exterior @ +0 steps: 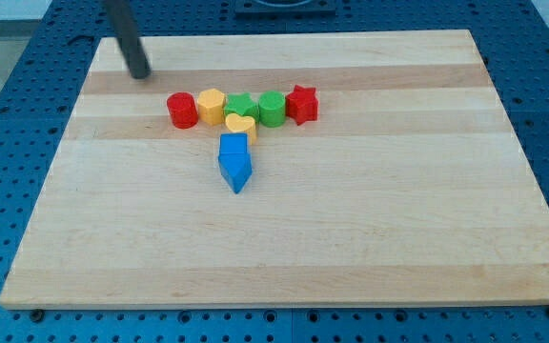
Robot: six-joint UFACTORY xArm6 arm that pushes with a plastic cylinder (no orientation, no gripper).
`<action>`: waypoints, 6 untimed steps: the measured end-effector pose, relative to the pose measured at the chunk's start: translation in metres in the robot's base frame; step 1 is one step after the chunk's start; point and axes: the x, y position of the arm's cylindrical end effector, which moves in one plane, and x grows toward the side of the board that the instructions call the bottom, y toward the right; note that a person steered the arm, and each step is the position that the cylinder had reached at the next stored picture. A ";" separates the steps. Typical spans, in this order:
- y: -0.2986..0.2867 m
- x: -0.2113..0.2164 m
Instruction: Push the blue cube left a bit
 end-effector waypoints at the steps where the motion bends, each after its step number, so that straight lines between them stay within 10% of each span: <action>1: 0.100 0.000; 3: 0.140 -0.001; 6: 0.405 0.051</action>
